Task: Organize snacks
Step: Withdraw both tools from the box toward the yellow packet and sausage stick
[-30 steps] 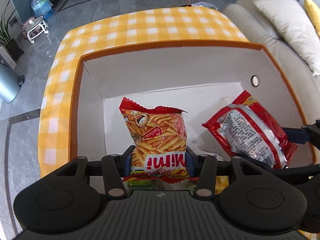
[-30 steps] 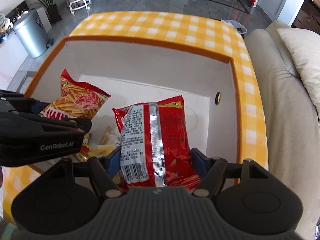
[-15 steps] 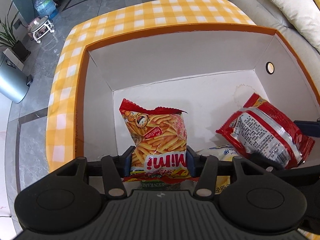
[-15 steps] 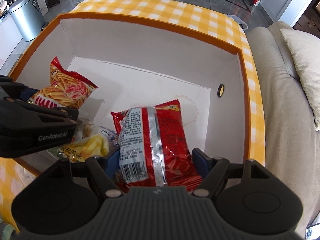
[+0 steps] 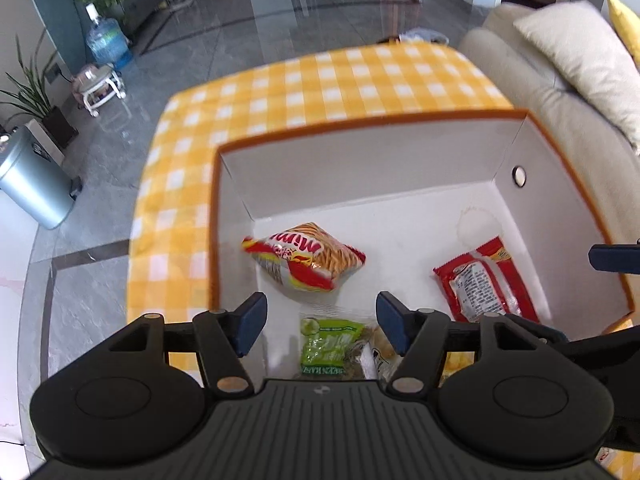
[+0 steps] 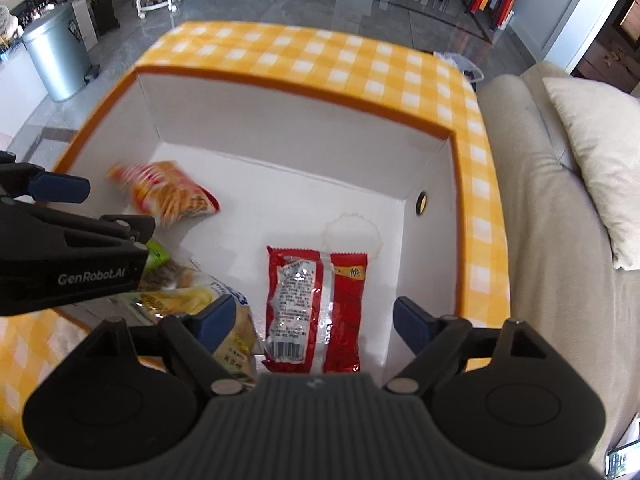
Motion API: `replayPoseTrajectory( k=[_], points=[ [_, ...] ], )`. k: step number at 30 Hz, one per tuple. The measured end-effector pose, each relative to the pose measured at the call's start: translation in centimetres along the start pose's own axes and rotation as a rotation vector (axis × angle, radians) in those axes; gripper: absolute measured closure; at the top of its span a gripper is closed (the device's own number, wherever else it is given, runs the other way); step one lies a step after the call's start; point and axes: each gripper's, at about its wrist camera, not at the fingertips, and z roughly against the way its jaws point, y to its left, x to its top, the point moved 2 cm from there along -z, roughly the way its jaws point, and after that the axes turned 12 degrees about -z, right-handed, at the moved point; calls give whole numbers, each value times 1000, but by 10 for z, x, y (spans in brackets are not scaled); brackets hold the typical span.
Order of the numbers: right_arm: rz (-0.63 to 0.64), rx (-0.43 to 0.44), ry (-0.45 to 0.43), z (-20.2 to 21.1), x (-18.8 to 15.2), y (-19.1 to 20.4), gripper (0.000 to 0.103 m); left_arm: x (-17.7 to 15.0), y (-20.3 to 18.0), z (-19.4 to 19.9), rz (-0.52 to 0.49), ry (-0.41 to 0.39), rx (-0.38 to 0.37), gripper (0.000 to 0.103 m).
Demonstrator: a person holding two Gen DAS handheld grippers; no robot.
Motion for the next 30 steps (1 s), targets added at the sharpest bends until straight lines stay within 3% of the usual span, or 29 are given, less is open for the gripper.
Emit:
replayPoseTrajectory(
  k=[9, 15, 21, 30],
  points=[
    [-74, 62, -100, 57, -21, -8, 20, -21, 4, 56, 8, -119, 38, 29],
    [-116, 90, -148, 84, -51, -13, 20, -46, -3, 84, 4, -154, -5, 28],
    [-193, 123, -124, 91, -84, -22, 20, -74, -14, 98, 24, -149, -48, 28],
    [-262, 139, -93, 90, -141, -29, 22, -121, -29, 91, 77, -78, -94, 26]
  ],
)
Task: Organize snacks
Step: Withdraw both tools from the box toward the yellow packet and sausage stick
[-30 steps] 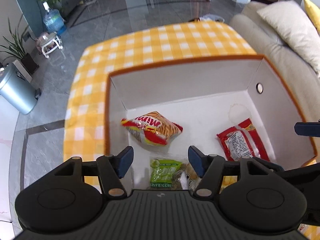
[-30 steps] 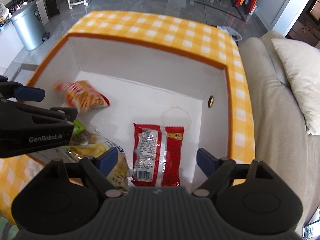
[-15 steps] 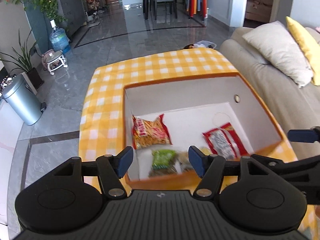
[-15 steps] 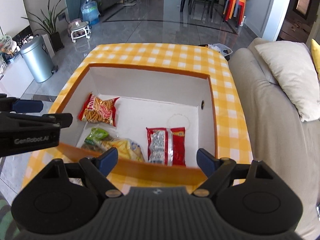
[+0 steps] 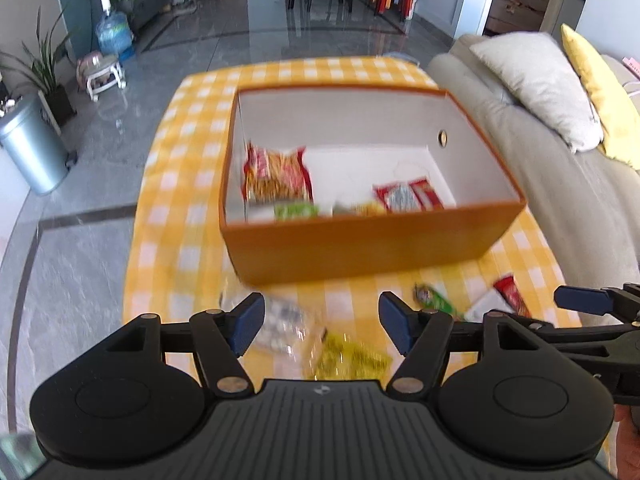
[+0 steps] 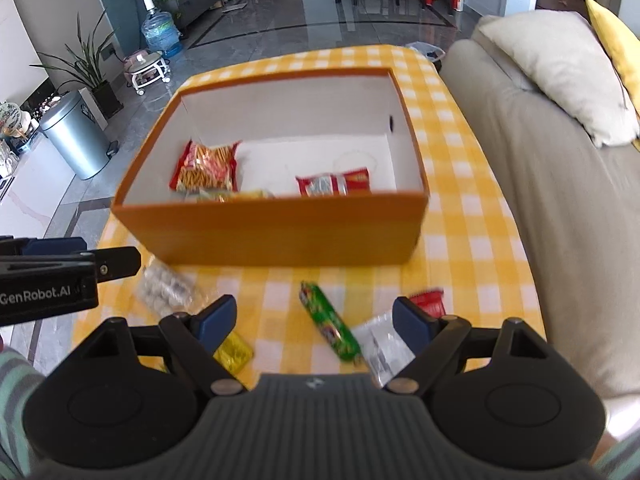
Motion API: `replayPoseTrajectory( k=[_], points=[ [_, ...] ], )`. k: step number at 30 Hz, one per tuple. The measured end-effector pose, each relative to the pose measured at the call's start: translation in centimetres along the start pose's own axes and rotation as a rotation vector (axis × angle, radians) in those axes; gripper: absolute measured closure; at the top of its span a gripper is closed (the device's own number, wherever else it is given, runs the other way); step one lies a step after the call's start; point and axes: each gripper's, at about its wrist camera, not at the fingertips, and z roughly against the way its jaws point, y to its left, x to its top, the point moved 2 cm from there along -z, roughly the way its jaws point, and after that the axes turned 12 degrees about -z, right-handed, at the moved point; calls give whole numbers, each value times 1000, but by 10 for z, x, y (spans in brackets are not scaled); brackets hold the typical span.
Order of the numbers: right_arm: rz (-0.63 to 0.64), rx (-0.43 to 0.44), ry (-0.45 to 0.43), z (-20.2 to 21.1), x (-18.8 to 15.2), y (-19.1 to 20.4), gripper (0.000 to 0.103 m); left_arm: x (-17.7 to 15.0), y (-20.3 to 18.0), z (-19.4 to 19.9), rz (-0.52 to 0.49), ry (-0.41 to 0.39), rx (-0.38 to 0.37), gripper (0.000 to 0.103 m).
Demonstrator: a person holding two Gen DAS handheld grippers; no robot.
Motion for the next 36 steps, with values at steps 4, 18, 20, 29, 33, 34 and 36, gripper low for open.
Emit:
replayPoseTrajectory(
  k=[4, 18, 20, 29, 33, 34, 36],
  points=[
    [-28, -25, -2, -1, -21, -10, 28, -19, -9, -5, -25, 38, -15, 26],
    [-219, -131, 145, -30, -62, -72, 28, -55, -17, -38, -2, 188, -66, 26],
    [-245, -127, 157, -33, -63, -77, 28, -58, -19, -43, -5, 199, -69, 26],
    [-392, -71, 223, -50, -64, -93, 31, -54, -25, -66, -71, 207, -89, 23],
    [-401, -34, 246, -53, -64, -87, 44, -53, -25, -75, -86, 217, -100, 23],
    [-398, -25, 252, -53, -64, -84, 46, -53, -25, -76, -92, 216, -101, 23],
    [-382, -14, 257, -55, -65, -77, 52, -53, -26, -79, -107, 210, -99, 23]
  ],
)
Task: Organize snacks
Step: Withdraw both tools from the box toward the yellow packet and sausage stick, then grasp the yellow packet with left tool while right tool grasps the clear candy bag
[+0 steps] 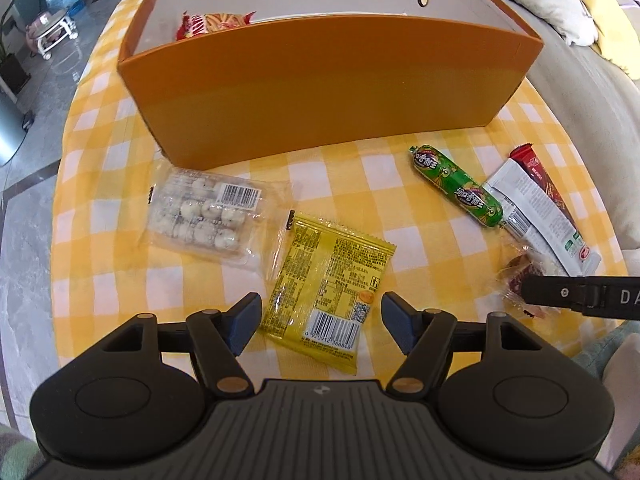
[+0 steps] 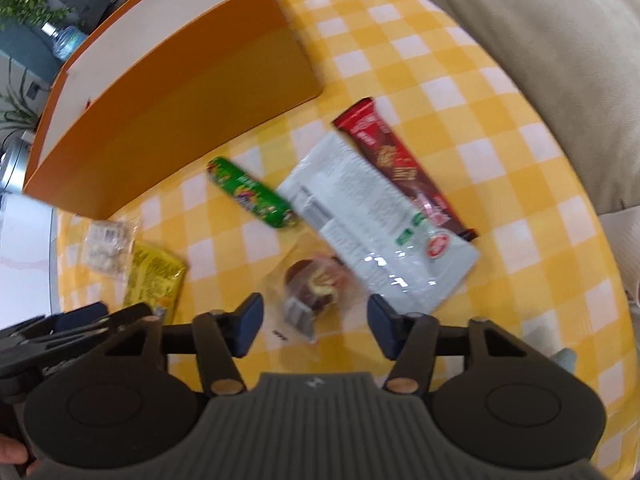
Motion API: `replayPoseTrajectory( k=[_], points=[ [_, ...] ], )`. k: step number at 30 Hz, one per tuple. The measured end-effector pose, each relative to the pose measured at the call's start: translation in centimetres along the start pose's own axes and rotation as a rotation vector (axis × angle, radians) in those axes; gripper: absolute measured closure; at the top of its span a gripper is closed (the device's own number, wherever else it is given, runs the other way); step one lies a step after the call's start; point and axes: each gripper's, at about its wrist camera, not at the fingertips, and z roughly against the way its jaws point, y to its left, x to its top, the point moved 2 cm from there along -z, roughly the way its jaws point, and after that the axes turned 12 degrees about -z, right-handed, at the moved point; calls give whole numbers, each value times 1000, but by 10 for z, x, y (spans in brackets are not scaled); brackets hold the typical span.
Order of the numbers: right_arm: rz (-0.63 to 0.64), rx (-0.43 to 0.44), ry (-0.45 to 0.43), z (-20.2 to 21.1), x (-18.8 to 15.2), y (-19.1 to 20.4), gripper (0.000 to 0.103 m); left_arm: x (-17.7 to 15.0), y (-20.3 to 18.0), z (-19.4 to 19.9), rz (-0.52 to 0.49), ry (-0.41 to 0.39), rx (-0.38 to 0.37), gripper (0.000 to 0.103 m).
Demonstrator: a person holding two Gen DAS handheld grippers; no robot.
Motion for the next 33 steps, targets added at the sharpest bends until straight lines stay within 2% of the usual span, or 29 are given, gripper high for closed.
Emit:
replayPoseTrajectory(
  k=[6, 7, 13, 15, 21, 28, 33],
  points=[
    [21, -7, 19, -16, -2, 9, 61, 3, -7, -9, -67, -7, 23, 21],
    [20, -3, 22, -19, -3, 9, 68, 3, -8, -11, -74, -5, 25, 21],
    [62, -5, 21, -24, -5, 17, 69, 4, -12, -25, -101, 36, 33, 19],
    [69, -6, 19, -24, -5, 19, 69, 5, -16, -29, -116, 49, 35, 15],
    [72, 0, 21, -23, -3, 17, 69, 8, -15, -33, -84, 50, 26, 13],
    [106, -16, 10, -22, -8, 24, 70, 7, -21, -27, -90, 36, 4, 39],
    [116, -14, 8, -20, -11, 26, 72, 8, -27, -27, -87, 35, 16, 44]
  ],
)
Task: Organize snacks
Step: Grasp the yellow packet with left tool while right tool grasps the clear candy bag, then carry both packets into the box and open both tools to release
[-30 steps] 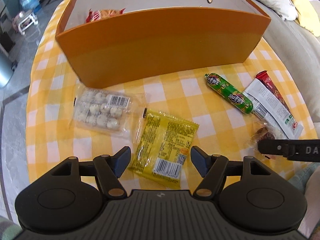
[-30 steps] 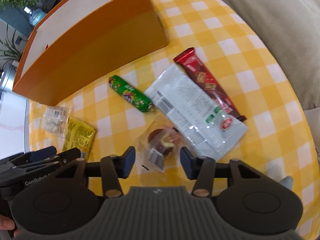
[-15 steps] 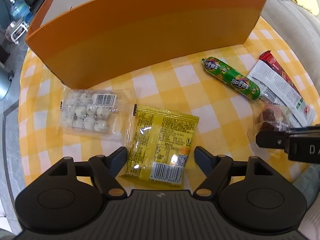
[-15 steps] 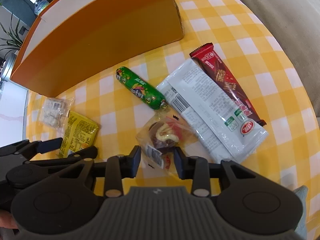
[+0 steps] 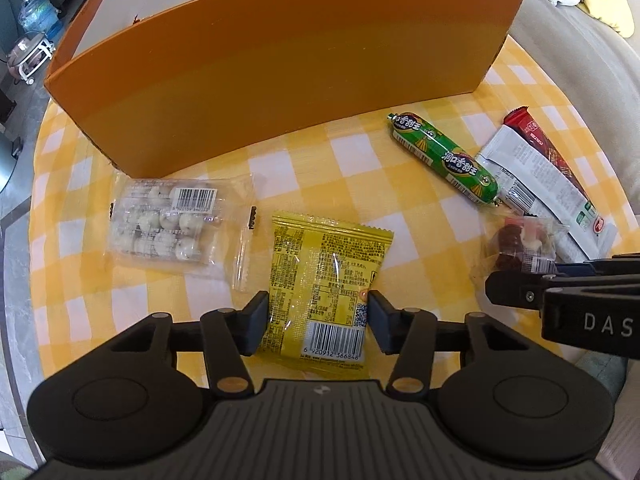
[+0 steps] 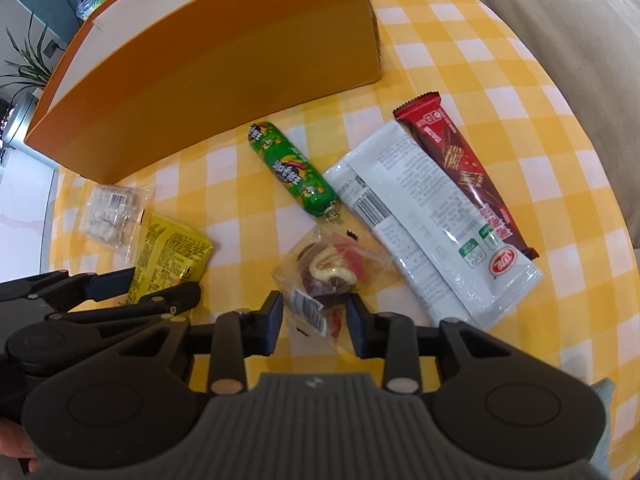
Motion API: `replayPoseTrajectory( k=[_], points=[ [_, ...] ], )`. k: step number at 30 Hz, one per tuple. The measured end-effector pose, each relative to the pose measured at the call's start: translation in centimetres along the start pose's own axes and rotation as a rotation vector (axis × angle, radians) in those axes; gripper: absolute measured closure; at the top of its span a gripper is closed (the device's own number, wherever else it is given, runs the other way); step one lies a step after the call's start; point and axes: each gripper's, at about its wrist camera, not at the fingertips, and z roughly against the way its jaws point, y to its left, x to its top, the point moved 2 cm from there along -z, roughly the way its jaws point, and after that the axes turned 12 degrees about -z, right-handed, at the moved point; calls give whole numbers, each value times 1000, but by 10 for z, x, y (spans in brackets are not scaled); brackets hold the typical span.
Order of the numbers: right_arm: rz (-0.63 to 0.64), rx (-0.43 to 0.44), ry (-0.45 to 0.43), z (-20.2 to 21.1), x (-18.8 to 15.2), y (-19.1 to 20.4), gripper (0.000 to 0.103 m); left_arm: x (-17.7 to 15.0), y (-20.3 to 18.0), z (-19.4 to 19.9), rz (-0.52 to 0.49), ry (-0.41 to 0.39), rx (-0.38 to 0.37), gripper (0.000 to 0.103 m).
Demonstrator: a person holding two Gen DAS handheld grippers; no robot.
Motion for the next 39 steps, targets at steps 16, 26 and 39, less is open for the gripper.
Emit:
replayPoseTrajectory(
  k=[16, 26, 39],
  points=[
    [42, 44, -46, 40, -4, 13, 73, 4, 11, 67, 118, -133, -37, 44],
    [148, 106, -189, 89, 8, 32, 73, 32, 26, 114, 124, -253, -10, 44],
    [194, 102, -303, 114, 53, 57, 73, 78, 43, 129, 55, -294, 33, 44]
  ],
)
